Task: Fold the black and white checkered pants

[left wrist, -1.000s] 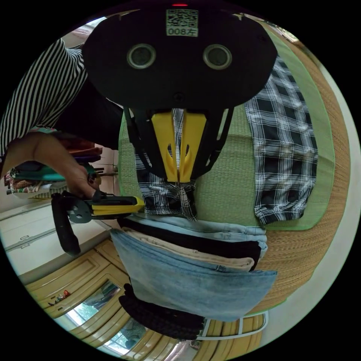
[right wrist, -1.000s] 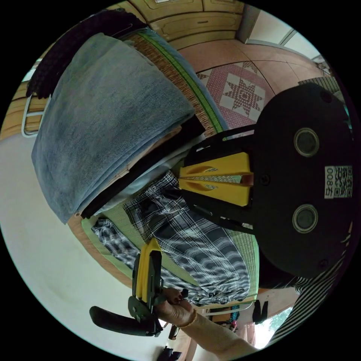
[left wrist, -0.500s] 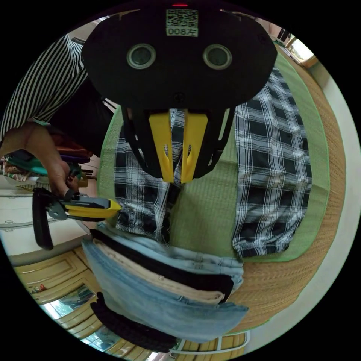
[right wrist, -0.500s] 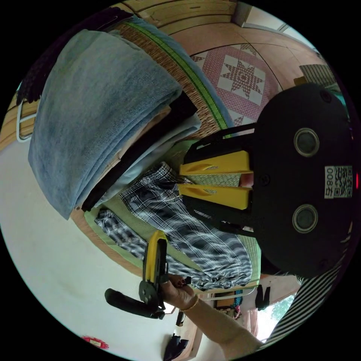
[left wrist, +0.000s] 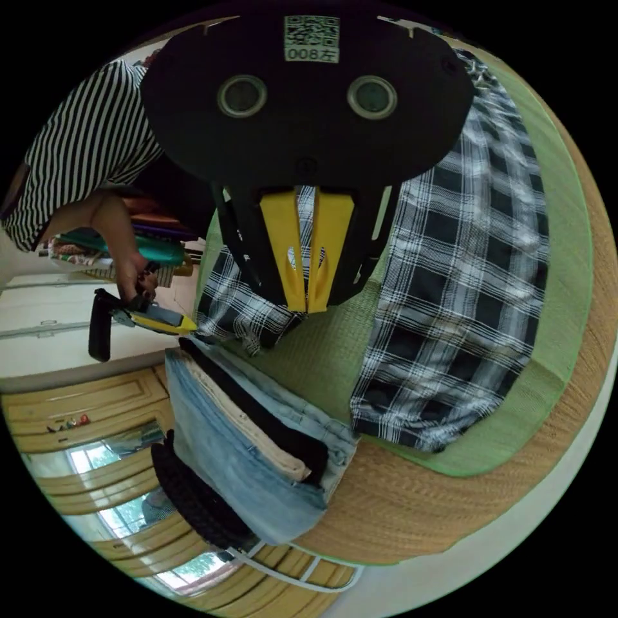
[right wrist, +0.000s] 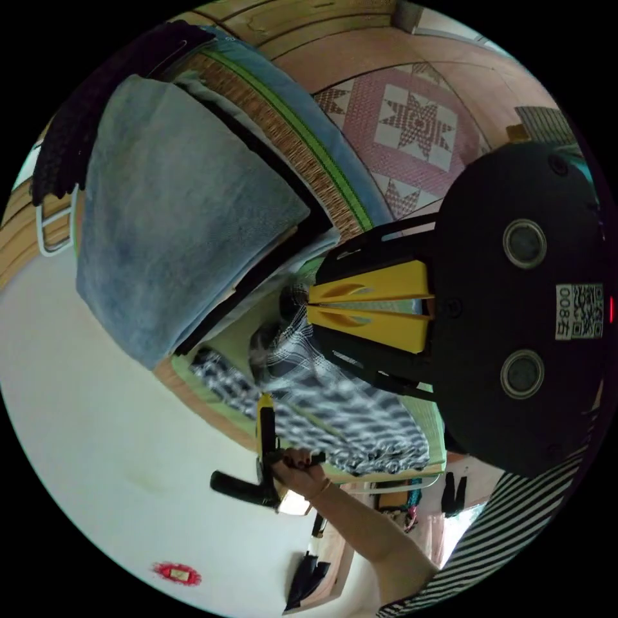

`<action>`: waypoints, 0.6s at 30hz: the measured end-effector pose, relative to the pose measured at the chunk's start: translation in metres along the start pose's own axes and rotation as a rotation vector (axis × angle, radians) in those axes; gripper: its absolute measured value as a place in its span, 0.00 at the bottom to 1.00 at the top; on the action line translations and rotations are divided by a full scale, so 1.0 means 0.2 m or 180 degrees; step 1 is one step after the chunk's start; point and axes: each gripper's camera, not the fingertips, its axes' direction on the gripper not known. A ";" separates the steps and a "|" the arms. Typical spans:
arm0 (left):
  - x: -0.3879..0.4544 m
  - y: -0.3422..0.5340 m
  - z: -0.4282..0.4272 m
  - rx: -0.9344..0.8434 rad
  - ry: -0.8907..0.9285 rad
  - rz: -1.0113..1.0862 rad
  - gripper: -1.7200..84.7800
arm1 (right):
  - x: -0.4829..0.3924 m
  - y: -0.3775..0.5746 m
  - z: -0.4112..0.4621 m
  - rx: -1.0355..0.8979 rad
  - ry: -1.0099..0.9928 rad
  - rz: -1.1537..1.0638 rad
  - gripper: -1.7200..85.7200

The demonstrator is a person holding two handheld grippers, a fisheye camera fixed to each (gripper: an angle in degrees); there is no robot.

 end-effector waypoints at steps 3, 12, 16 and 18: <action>-0.05 0.06 0.03 -0.0038 -0.0093 -0.0150 0.02 | 0.01 0.02 0.06 -0.0088 -0.0040 0.0017 0.02; 0.02 0.18 0.11 0.0098 0.0246 0.0311 0.06 | -0.01 0.10 0.08 0.0002 -0.0263 0.0040 0.02; -0.02 0.29 0.18 0.0037 0.0479 0.0368 0.03 | -0.08 0.11 0.12 -0.0064 -0.0237 -0.0019 0.02; -0.03 0.39 0.09 0.0423 0.0602 0.0527 0.03 | -0.16 0.14 0.05 0.0192 -0.0221 -0.0208 0.02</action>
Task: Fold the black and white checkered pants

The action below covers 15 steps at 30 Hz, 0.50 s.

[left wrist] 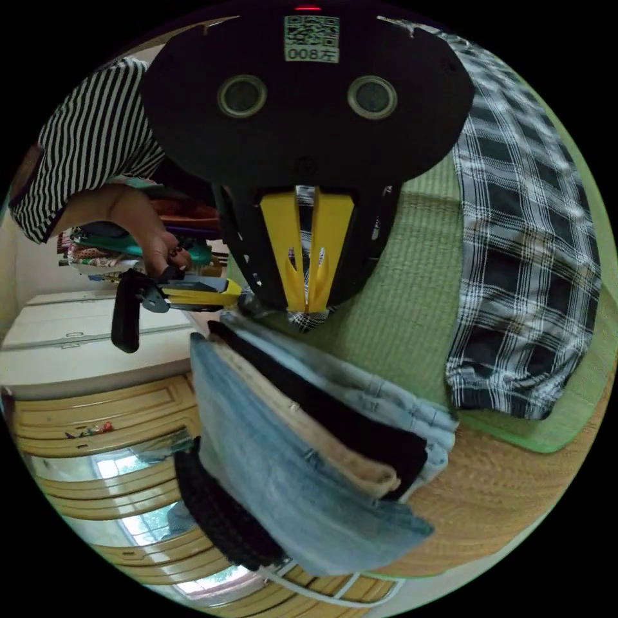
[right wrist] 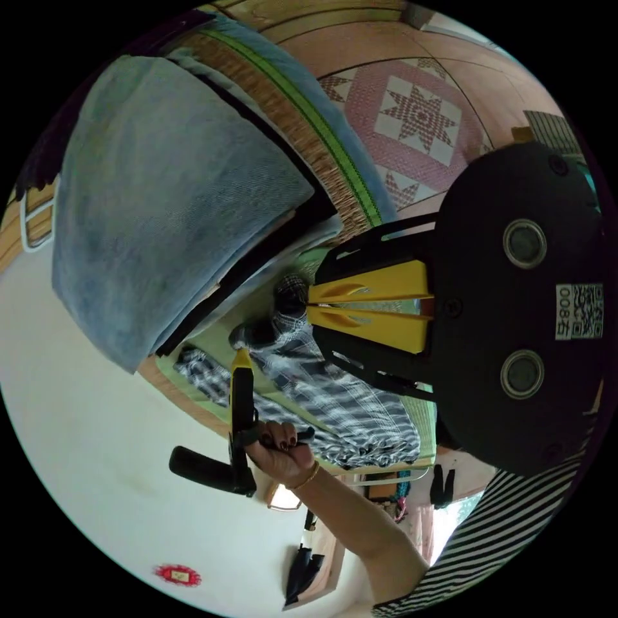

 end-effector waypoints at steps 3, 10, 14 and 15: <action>0.04 0.16 -0.10 0.0266 -0.0275 0.0218 0.02 | -0.09 0.03 -0.05 0.0296 0.0172 -0.0149 0.02; -0.09 0.56 -0.02 -0.0168 -0.0641 -0.0185 0.02 | -0.12 0.08 0.16 -0.0101 0.0279 0.0118 0.02; -0.07 0.82 -0.11 0.0174 -0.0383 -0.0137 0.02 | -0.22 0.11 0.15 0.0033 0.0458 0.0187 0.02; -0.06 0.90 -0.13 0.0212 -0.0298 -0.0113 0.02 | -0.25 0.12 0.15 0.0055 0.0502 0.0188 0.02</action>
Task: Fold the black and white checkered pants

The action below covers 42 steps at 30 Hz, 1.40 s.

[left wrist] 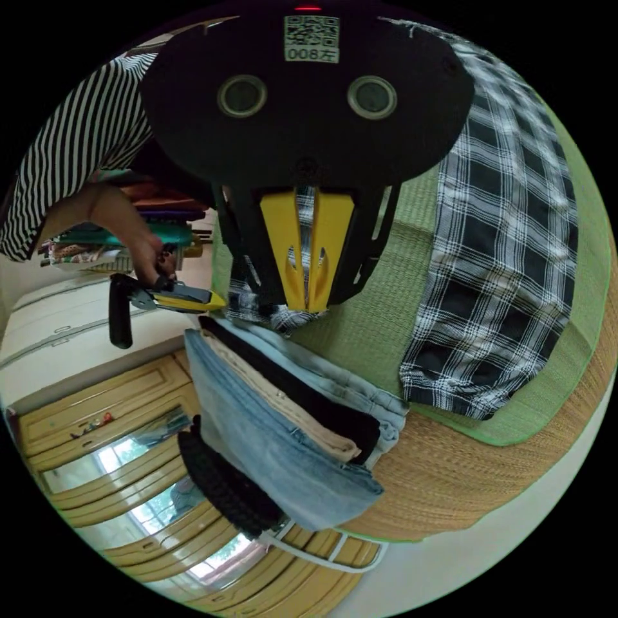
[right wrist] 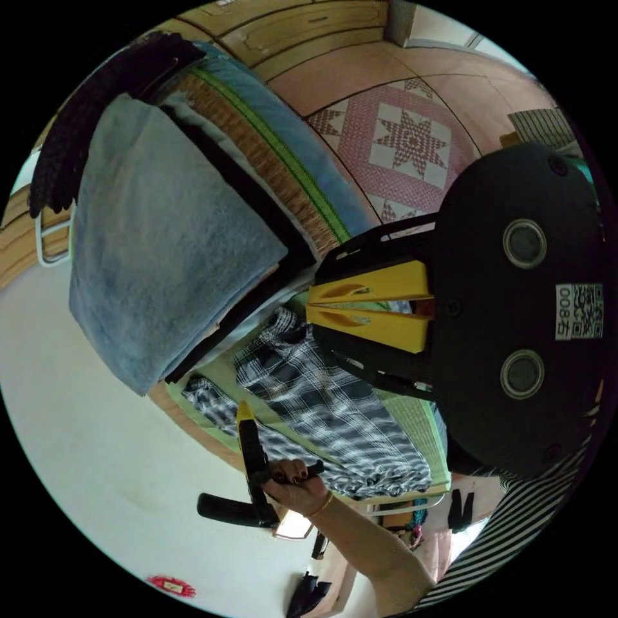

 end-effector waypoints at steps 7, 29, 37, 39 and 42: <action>0.01 0.38 0.10 -0.0454 -0.0328 0.0024 0.02 | -0.34 0.00 0.04 0.0165 -0.0267 -0.0449 0.02; -0.11 3.66 -0.97 0.0326 -0.1143 -0.3327 0.02 | -2.29 0.18 0.77 -0.1296 -0.0957 -0.2604 0.02; 0.02 4.43 -1.16 0.0818 -0.0847 -0.3400 0.02 | -3.11 0.56 1.11 -0.1976 -0.0667 -0.3541 0.02; 0.05 4.60 -1.26 0.1107 -0.0805 -0.3354 0.02 | -3.26 0.57 1.13 -0.1908 -0.0578 -0.3554 0.02; 0.06 4.90 -1.44 0.1354 -0.1106 -0.3526 0.02 | -3.43 0.54 1.12 -0.1829 -0.0611 -0.3512 0.02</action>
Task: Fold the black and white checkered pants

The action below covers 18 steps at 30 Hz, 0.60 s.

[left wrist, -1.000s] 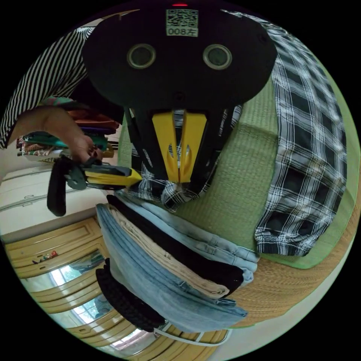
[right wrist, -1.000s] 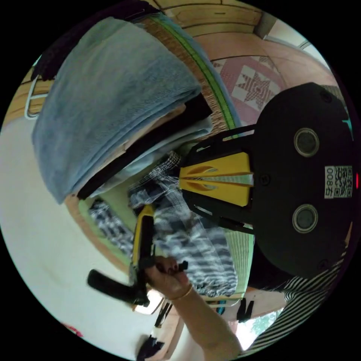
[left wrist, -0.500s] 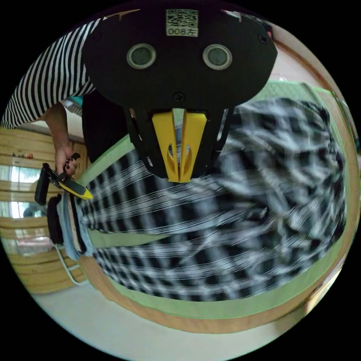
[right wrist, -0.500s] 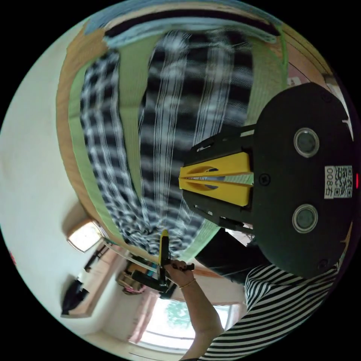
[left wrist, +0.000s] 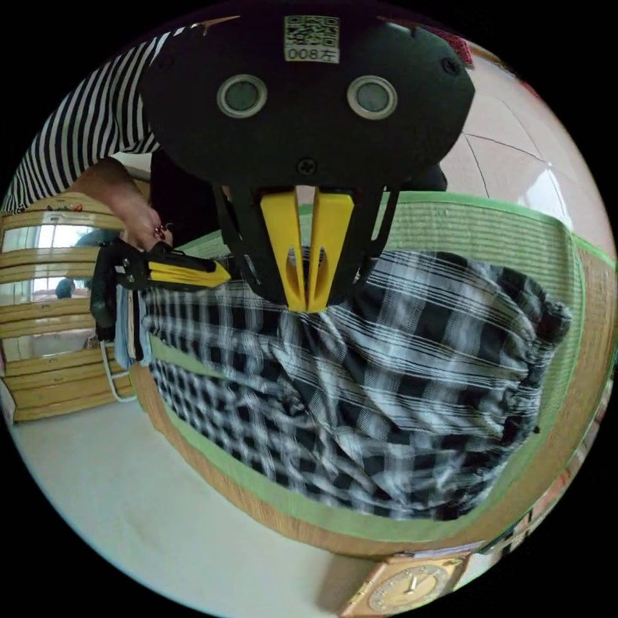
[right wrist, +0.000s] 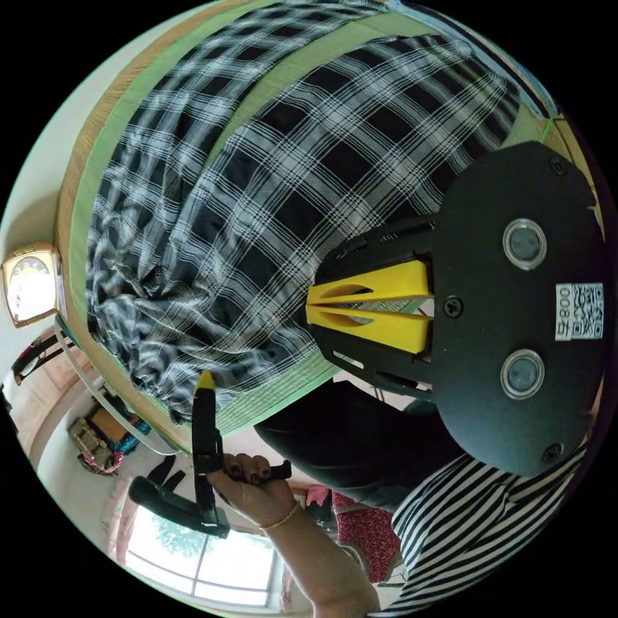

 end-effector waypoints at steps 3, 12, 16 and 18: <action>-0.31 0.04 -0.16 0.0095 -0.0515 -0.0289 0.02 | -0.09 -0.20 -0.02 0.0031 0.0020 -0.0101 0.02; -0.94 0.24 -0.49 0.0091 -0.0432 -0.0639 0.02 | -0.34 -0.68 0.11 -0.0334 0.0087 -0.0400 0.02; -1.11 0.20 -0.68 0.0319 -0.0314 -0.0491 0.02 | -0.39 -0.85 0.05 -0.0222 0.0121 -0.0450 0.02; -1.18 0.18 -0.73 0.0312 -0.0381 -0.0437 0.02 | -0.40 -0.97 0.01 -0.0115 0.0074 -0.0416 0.02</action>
